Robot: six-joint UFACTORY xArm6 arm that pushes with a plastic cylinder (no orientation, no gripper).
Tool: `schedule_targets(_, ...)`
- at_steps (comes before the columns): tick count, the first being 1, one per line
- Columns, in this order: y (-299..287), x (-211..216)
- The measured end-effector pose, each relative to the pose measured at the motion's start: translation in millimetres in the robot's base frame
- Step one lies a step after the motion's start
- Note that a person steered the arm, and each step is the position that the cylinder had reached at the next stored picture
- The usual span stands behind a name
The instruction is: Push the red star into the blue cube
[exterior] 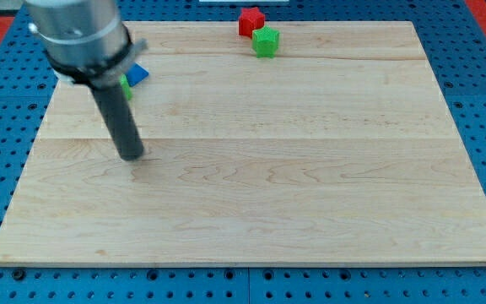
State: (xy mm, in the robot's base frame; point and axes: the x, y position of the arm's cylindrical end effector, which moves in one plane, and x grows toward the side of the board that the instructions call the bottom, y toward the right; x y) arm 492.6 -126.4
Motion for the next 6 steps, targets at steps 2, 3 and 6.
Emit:
schedule_targets(2, 160.9, -62.2)
schedule_targets(3, 223.1, -165.8)
schedule_targets(6, 230.8, -301.0)
